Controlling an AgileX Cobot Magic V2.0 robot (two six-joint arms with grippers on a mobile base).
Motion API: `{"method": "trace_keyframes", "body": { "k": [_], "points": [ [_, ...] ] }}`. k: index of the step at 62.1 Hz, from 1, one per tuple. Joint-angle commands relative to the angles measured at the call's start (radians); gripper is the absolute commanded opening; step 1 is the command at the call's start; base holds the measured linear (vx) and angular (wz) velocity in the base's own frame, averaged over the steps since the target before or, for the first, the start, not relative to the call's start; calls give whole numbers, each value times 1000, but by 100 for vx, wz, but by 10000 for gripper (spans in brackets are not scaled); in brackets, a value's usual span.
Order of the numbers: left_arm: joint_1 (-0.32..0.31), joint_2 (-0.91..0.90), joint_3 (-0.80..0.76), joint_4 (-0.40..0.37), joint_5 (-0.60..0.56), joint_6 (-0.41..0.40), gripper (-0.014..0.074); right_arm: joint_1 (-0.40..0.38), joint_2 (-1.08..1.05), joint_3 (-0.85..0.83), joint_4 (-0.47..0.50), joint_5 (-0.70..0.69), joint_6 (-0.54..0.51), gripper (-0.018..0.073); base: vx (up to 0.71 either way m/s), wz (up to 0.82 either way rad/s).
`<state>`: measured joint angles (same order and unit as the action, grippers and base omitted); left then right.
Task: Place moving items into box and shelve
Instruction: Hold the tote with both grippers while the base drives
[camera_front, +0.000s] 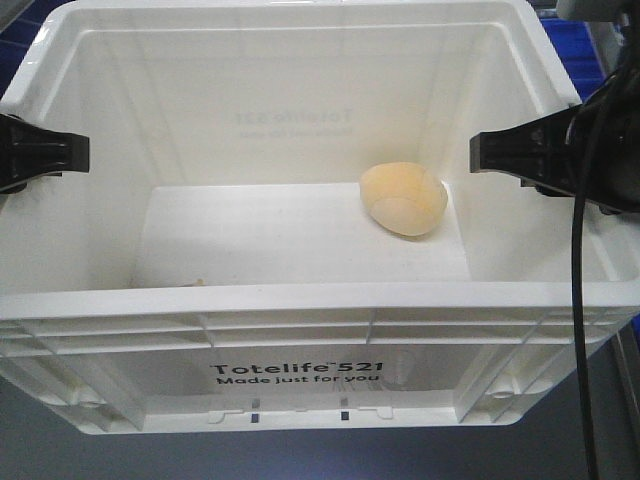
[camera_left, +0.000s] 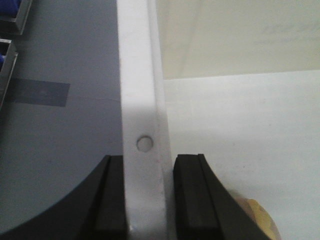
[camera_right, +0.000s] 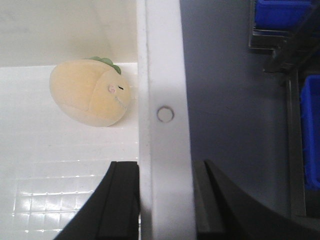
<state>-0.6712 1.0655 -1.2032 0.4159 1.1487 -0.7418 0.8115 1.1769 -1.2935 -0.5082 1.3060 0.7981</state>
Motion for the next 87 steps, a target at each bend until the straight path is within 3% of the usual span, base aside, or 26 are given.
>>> {"method": "trace_keyframes", "body": {
  "k": [1,87],
  "points": [
    [-14,-21,-34,28,-141,2,94,9,-26,-42,-64,-28,-9,1,16,59],
    [-14,-21,-34,28,-141,2,94,9,-26,-42,-64,-28,-9,1,11,53]
  ]
}}
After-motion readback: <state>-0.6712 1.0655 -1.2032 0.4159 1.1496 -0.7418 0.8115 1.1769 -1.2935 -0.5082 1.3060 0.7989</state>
